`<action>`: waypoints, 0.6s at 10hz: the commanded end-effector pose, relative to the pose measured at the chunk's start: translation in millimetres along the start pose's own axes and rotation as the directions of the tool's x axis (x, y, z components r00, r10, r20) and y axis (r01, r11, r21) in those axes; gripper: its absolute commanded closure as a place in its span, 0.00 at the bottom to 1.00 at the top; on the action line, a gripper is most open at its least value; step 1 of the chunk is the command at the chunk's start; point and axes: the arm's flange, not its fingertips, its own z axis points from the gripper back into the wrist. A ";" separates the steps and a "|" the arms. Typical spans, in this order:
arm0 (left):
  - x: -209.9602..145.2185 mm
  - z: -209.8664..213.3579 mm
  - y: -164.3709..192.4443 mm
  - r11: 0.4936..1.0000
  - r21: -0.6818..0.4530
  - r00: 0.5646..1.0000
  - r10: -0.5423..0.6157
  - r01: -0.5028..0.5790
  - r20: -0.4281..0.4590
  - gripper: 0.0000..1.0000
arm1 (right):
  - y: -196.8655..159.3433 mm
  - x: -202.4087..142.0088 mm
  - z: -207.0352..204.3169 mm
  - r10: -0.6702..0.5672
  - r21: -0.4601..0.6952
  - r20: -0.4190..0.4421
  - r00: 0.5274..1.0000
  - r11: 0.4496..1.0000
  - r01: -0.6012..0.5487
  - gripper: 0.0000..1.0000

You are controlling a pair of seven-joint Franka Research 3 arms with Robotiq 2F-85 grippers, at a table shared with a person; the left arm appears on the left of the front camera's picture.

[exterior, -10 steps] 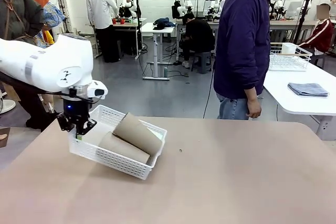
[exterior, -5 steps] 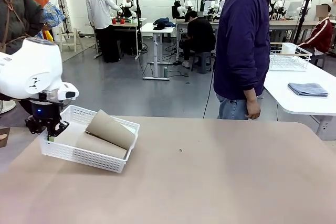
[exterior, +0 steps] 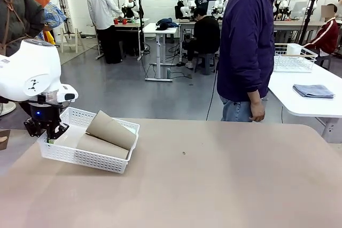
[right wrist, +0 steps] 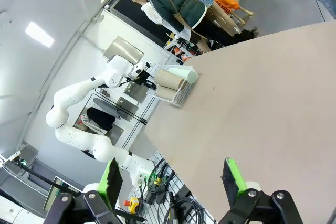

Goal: Clean and organize the cups into the basket.
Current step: Move the Organizing basket back to the left side of the table.

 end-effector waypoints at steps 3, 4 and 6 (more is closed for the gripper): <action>-0.9 3.4 -1.3 1.000 0.002 1.000 -0.002 0.002 0.001 0.94 | 1.9 -2.3 -0.5 0.004 -0.014 -0.006 1.000 1.000 -0.004 0.00; 0.0 0.1 -0.6 1.000 0.000 1.000 -0.001 0.001 0.000 0.94 | 1.9 -2.3 -0.5 0.004 -0.014 -0.006 1.000 1.000 -0.004 0.00; 8.3 -14.2 24.3 0.996 0.084 1.000 0.012 -0.012 0.011 0.94 | 1.9 -2.3 -0.5 0.004 -0.014 -0.006 1.000 1.000 -0.004 0.00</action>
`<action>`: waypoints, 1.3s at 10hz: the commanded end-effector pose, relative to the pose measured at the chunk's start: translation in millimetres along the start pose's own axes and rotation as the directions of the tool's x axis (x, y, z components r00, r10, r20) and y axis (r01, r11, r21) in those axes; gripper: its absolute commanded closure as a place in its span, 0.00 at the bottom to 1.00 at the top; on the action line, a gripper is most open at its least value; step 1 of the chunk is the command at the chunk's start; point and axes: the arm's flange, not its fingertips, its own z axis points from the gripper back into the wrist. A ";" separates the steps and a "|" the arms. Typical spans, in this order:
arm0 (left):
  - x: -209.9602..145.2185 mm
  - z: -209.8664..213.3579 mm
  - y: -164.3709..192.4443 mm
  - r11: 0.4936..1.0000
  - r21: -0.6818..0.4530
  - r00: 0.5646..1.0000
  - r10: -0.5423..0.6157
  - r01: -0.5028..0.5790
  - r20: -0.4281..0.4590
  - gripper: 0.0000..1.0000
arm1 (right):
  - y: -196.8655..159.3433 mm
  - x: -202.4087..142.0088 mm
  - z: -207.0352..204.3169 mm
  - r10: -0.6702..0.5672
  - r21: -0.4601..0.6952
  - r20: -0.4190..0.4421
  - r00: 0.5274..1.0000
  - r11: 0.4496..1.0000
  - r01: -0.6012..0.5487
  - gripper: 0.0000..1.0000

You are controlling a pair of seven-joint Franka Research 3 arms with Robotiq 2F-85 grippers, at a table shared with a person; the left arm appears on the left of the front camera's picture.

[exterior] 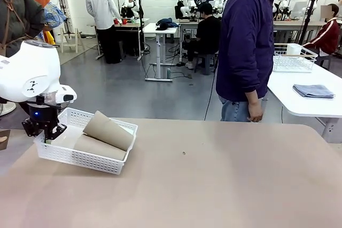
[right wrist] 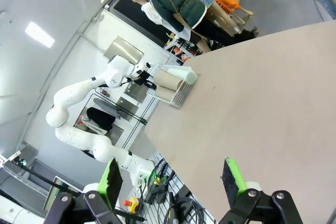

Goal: Clean and organize the cups into the basket.
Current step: Move the Organizing basket back to the left side of the table.

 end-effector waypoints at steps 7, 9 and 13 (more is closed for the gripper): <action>37.5 -58.3 57.6 0.993 0.036 0.990 0.114 -0.112 -0.078 0.82 | 1.9 -2.3 -0.5 0.004 -0.014 -0.006 1.000 1.000 -0.004 0.00; 34.0 -52.7 53.3 0.993 0.052 0.993 0.108 -0.105 -0.054 0.22 | 1.9 -2.3 -0.5 0.004 -0.014 -0.006 1.000 1.000 -0.004 0.00; 27.4 -38.1 51.6 0.990 0.053 0.991 0.135 -0.134 -0.003 0.03 | 1.9 -2.3 -0.5 0.004 -0.014 -0.006 1.000 1.000 -0.004 0.00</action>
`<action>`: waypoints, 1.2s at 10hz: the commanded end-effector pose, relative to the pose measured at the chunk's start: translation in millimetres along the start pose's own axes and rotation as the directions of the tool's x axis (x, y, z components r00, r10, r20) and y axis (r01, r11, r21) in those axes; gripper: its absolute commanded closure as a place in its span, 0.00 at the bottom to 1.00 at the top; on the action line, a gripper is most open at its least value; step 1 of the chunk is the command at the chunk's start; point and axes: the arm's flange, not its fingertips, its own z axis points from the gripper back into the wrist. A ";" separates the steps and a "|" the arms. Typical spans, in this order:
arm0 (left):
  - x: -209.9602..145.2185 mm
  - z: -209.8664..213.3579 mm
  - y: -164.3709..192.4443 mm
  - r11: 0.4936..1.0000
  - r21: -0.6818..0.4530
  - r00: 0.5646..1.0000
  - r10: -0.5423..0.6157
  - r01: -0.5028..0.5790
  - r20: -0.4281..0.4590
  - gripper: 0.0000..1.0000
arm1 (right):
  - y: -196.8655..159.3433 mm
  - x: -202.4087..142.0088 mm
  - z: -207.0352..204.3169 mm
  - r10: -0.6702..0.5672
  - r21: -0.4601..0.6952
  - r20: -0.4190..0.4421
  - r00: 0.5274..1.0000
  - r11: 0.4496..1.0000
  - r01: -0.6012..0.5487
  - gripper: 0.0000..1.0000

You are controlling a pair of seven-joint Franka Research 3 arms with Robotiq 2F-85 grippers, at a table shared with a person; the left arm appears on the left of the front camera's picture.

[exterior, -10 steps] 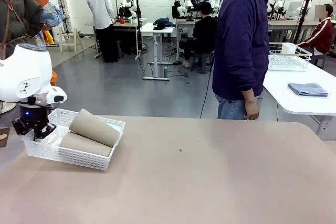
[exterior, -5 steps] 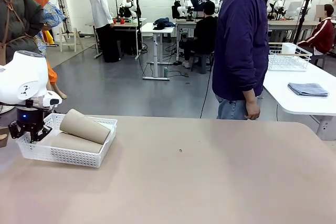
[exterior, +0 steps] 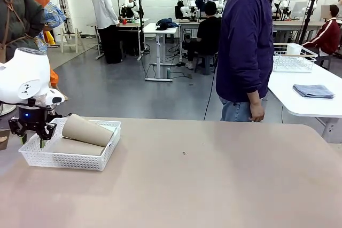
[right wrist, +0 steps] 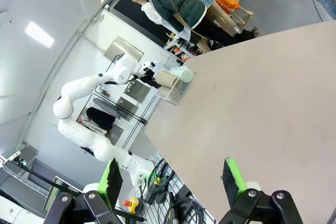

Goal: Clean and organize the cups into the basket.
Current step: Move the Organizing basket back to the left side of the table.

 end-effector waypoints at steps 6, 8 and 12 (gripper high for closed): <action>-31.6 117.3 -34.0 0.996 0.013 0.964 0.086 -0.092 0.252 0.00 | 1.8 -2.4 -0.5 0.004 -0.014 -0.006 1.000 1.000 -0.004 0.00; -68.8 181.7 -53.2 0.991 -0.005 0.913 0.127 -0.135 0.389 0.00 | 1.8 -2.4 -0.5 0.004 -0.014 -0.006 1.000 1.000 -0.004 0.00; -137.7 210.6 -73.2 0.973 -0.066 0.901 0.228 -0.220 0.368 0.00 | 1.8 -2.4 -0.5 0.004 -0.014 -0.006 1.000 1.000 -0.004 0.00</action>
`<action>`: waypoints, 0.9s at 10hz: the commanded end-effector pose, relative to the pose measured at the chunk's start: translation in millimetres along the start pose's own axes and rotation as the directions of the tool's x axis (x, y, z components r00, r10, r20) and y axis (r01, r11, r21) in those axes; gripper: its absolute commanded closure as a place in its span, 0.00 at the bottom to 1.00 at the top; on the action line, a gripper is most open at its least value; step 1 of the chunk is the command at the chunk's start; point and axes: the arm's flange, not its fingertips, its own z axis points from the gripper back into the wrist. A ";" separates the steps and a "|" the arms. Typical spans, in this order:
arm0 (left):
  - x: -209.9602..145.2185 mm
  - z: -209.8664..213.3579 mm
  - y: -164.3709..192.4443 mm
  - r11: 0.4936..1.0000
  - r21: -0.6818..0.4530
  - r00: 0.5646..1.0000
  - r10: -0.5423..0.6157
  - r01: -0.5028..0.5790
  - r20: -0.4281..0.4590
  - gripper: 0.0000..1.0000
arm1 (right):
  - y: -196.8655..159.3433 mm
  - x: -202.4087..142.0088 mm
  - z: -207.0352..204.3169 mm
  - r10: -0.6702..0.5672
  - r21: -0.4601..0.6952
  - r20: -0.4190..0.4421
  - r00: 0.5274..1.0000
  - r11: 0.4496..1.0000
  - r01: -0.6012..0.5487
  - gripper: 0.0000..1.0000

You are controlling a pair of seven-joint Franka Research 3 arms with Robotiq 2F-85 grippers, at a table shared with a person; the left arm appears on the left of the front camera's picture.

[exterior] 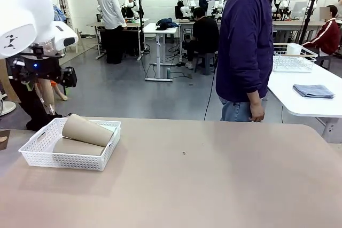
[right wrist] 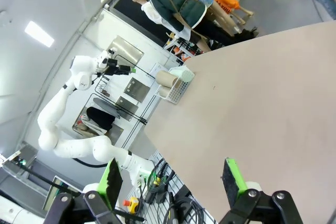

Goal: Clean and organize the cups into the basket.
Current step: Move the Organizing basket back to the left side of the table.

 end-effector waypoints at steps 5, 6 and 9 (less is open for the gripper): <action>-59.6 -14.6 6.8 0.997 -0.055 0.989 0.040 -0.049 -0.144 0.00 | 1.5 -3.0 0.1 0.002 -0.013 -0.005 1.000 1.000 -0.002 0.00; -59.6 -14.6 6.8 0.997 -0.055 0.989 0.040 -0.049 -0.144 0.00 | 1.5 -3.0 0.1 0.002 -0.013 -0.005 1.000 1.000 -0.002 0.00; -59.6 -14.6 6.8 0.997 -0.055 0.989 0.040 -0.049 -0.144 0.00 | 1.5 -3.0 0.1 0.002 -0.013 -0.005 1.000 1.000 -0.002 0.00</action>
